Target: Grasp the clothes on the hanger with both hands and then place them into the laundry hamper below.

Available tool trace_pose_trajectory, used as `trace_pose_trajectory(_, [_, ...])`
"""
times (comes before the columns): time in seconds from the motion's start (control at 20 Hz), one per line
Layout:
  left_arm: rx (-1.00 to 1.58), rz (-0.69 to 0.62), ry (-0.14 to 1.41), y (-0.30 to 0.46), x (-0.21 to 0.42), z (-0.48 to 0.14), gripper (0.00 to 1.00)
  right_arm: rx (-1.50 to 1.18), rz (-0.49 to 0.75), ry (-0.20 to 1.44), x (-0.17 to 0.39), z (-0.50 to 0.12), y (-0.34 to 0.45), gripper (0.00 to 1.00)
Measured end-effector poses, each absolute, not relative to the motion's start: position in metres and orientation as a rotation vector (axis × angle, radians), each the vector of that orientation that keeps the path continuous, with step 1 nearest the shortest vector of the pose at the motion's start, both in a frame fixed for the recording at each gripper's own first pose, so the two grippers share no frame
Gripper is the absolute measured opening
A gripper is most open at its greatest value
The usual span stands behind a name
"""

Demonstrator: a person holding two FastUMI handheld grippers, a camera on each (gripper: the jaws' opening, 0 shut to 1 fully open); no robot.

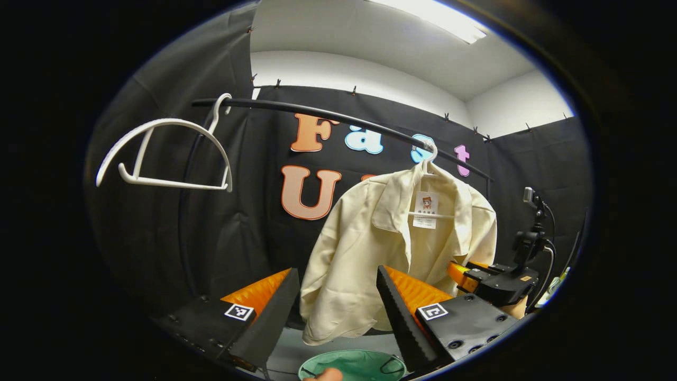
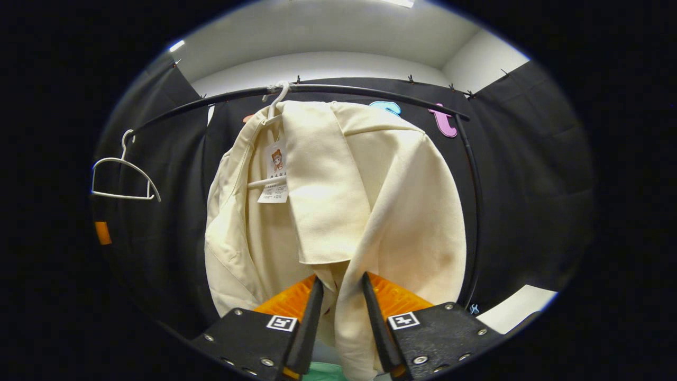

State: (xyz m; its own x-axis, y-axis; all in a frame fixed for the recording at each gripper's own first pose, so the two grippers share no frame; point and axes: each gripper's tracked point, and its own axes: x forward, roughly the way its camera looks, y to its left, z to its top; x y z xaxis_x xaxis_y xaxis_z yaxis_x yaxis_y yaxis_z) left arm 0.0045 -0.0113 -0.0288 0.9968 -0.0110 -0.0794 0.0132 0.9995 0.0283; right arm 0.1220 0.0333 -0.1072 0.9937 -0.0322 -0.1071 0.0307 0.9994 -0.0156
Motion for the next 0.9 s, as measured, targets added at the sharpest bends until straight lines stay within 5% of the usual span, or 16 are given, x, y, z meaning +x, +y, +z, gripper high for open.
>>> trace_pose_trajectory(0.2, [0.033,-0.041,0.091,-0.032,0.013,-0.037,0.93,0.024,0.008,0.114,0.110,-0.102,0.027,0.16])
trace_pose_trajectory(0.3, [0.032,-0.063,0.098,-0.046,0.020,-0.041,0.96,0.014,0.024,0.111,0.102,-0.100,0.023,0.08])
trace_pose_trajectory(0.9, [0.088,-0.154,0.148,-0.119,0.082,-0.082,0.97,0.025,0.117,0.074,0.043,-0.064,0.008,0.03])
